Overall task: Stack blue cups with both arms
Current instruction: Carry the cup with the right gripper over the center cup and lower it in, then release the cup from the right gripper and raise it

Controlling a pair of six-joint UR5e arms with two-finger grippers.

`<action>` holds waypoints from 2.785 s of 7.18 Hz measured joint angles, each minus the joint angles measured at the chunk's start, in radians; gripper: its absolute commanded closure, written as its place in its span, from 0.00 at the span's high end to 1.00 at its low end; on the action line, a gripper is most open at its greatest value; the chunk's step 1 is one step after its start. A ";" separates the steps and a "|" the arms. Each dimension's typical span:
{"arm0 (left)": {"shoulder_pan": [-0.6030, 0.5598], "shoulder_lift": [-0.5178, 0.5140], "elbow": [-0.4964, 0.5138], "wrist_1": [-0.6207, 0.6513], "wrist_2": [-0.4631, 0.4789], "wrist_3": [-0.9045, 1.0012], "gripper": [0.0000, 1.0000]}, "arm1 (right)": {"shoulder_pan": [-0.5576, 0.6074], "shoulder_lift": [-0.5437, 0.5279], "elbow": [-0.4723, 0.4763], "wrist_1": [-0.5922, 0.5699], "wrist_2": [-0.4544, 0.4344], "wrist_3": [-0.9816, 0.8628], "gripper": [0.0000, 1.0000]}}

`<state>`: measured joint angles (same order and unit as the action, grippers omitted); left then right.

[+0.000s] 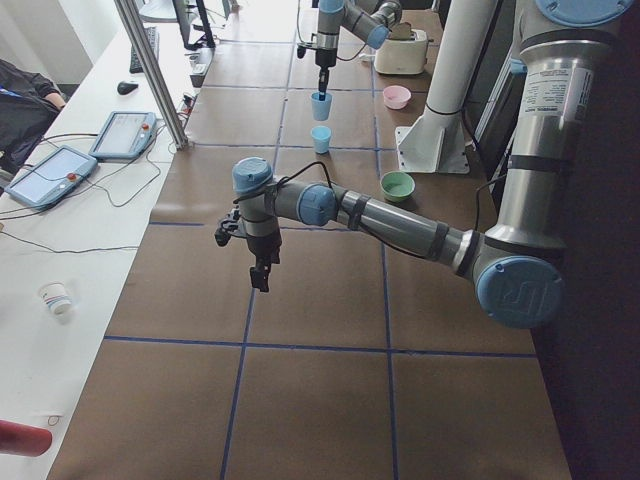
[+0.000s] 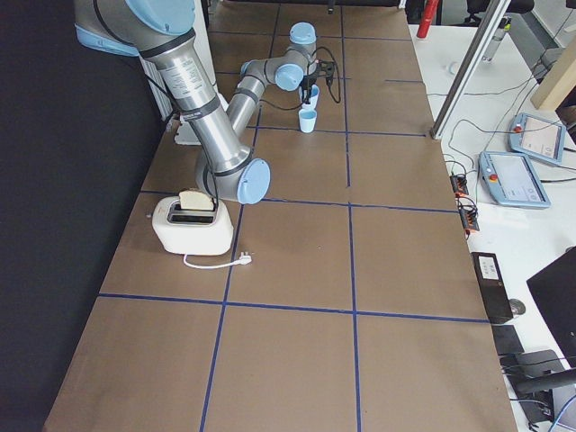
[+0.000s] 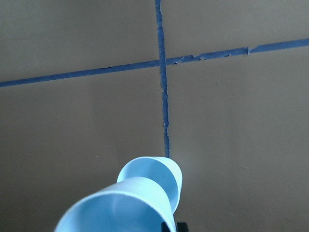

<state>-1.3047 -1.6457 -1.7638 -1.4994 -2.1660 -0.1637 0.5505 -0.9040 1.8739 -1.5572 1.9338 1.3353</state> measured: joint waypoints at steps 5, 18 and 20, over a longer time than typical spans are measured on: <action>-0.007 0.022 0.043 -0.079 0.000 0.005 1.00 | -0.034 0.033 -0.040 -0.024 -0.065 0.015 0.00; -0.010 0.025 0.043 -0.080 0.000 0.004 1.00 | -0.030 0.036 -0.076 -0.023 -0.079 0.014 0.99; -0.036 0.025 0.068 -0.078 -0.020 0.027 1.00 | 0.002 -0.023 -0.023 -0.024 -0.068 -0.010 0.99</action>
<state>-1.3410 -1.6211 -1.6959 -1.5774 -2.1861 -0.1366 0.5526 -0.9269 1.8504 -1.5813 1.8660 1.3255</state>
